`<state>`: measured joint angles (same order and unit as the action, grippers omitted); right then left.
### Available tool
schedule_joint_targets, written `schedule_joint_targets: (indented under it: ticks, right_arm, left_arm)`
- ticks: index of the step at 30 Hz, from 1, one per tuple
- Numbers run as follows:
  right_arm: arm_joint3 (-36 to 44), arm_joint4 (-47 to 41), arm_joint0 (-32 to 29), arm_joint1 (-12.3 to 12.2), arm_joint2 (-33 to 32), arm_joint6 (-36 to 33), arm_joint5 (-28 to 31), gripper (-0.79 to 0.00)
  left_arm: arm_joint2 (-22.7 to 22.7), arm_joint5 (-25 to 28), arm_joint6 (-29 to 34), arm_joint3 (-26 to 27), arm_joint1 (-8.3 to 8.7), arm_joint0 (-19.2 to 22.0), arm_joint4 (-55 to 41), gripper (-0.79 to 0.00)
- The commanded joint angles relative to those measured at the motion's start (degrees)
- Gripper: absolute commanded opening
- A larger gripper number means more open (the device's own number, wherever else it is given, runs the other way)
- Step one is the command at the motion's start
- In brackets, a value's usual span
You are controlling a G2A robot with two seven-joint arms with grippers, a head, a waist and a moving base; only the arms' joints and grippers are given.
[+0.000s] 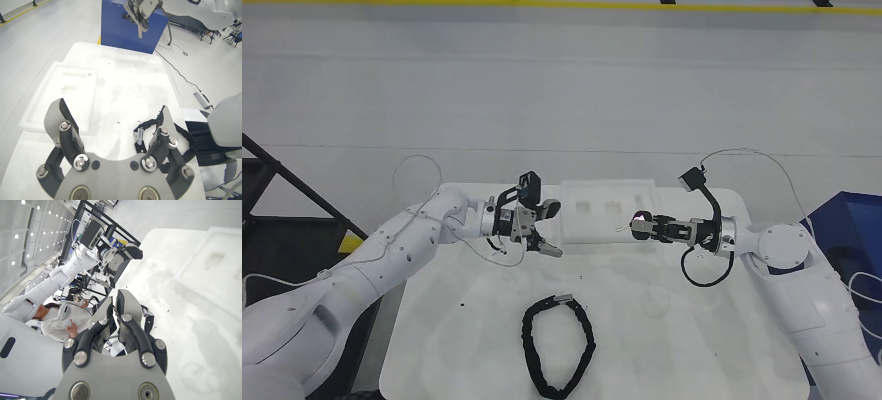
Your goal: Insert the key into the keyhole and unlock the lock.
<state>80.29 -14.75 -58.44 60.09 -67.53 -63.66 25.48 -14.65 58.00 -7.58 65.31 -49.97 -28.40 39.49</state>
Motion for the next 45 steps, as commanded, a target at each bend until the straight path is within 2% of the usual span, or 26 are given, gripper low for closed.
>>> schedule_joint_targets:
  ticks: [1, 12, 19, 35, 39, 41, 45]
  right_arm:
    - [0.0, 0.0, 0.0, 0.0, 0.0, 0.0, 0.0, -0.785]
    - [0.0, 0.0, 0.0, 0.0, 0.0, 0.0, 0.0, -0.785]
    - [0.0, 0.0, 0.0, 0.0, 0.0, 0.0, 0.0, -0.785]
    - [0.0, 0.0, 0.0, 0.0, 0.0, 0.0, 0.0, -0.785]
    - [0.0, 0.0, 0.0, 0.0, 0.0, 0.0, 0.0, -0.785]
    - [0.0, 0.0, 0.0, 0.0, 0.0, 0.0, 0.0, -0.785]
    - [0.0, 0.0, 0.0, 0.0, 0.0, 0.0, 0.0, -0.785]
  left_arm:
    - [-0.1, 0.0, -0.5, 1.0, 0.39, -1.2, 1.6, 0.0]
    - [2.5, 0.0, -0.5, 4.9, 1.98, -7.0, 4.3, 0.0]
    - [4.1, 0.0, 3.4, 4.7, 1.82, -6.8, 5.2, 0.0]
    - [4.1, 0.0, 3.4, 4.7, 1.82, -6.8, 5.2, 0.0]
    - [2.7, -2.3, 3.7, 5.2, 1.67, -7.8, 5.7, 0.0]
    - [1.8, -3.2, 1.4, 5.8, 1.49, -8.4, 9.0, 0.0]
    - [1.2, -4.8, -3.6, 3.2, 0.55, -10.2, 15.6, 0.0]
